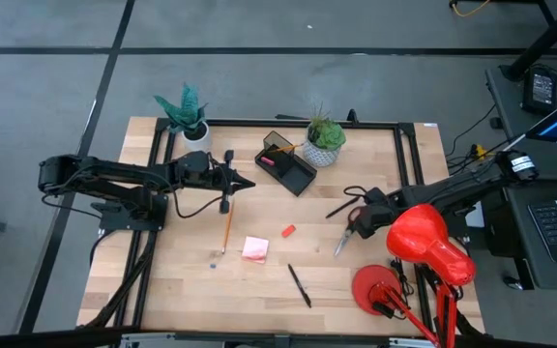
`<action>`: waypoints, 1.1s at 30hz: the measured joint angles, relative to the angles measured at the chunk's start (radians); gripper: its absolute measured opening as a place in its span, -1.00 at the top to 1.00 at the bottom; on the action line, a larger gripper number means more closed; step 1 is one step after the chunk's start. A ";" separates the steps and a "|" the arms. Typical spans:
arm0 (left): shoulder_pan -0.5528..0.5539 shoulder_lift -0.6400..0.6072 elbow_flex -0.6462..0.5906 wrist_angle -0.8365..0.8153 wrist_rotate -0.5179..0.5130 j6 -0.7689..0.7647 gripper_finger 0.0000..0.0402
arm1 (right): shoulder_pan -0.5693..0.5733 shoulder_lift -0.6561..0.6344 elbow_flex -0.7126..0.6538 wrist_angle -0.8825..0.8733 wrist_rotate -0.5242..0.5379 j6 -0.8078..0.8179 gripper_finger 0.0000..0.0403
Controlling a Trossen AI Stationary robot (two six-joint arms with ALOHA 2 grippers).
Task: Pick and place office supplies into organizer
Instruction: Put the black scissors into the black desk organizer
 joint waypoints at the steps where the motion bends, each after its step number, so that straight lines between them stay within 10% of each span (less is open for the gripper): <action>1: 0.000 0.000 0.000 0.000 0.000 0.000 0.99 | 0.000 0.009 0.000 0.000 0.009 0.002 0.20; 33: 0.000 0.000 0.000 -0.002 0.000 -0.011 0.99 | -0.038 0.224 0.006 0.093 -0.027 0.052 0.31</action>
